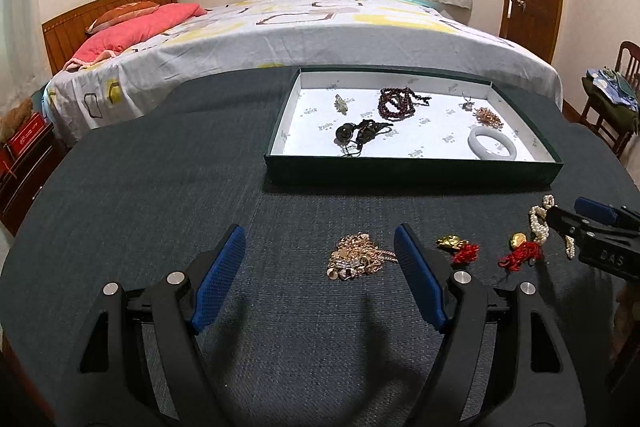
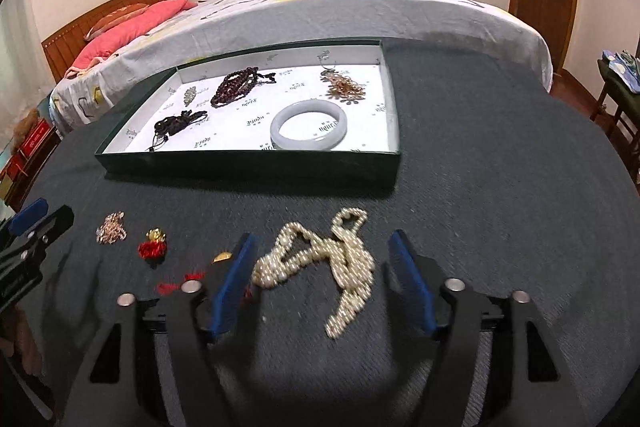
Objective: Organize jewelry
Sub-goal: 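Close the right gripper on the white pearl necklace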
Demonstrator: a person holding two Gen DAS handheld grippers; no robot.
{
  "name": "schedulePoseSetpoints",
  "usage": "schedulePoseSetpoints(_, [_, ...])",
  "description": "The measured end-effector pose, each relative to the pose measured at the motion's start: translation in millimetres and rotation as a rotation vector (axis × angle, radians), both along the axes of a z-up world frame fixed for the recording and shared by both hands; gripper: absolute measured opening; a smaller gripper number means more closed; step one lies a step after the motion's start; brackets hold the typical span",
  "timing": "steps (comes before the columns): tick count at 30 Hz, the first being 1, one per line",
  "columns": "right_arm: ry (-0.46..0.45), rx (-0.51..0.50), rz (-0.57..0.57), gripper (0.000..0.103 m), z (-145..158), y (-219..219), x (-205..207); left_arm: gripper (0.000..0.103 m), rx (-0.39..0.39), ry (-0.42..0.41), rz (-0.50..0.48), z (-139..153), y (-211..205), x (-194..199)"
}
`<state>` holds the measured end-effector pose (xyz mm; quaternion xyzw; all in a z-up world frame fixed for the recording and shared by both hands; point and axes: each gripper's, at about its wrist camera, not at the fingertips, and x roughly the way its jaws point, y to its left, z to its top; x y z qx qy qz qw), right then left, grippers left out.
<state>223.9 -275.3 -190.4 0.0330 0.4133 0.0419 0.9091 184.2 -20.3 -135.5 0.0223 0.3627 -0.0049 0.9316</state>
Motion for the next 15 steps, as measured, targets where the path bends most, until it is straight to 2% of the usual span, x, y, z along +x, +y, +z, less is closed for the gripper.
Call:
schedulePoseSetpoints(5, [0.049, -0.027, -0.008, 0.069, -12, 2, 8, 0.075, 0.003, 0.016, 0.010, -5, 3, 4])
schedulePoseSetpoints(10, [0.045, -0.038, 0.007, 0.070, -13, -1, 4, 0.075, 0.001, 0.029, 0.017, -9, 5, 5])
schedulePoseSetpoints(15, [0.042, -0.053, 0.009, 0.054, -12, -6, -1, 0.075, 0.004, 0.033, 0.011, -10, 2, 5])
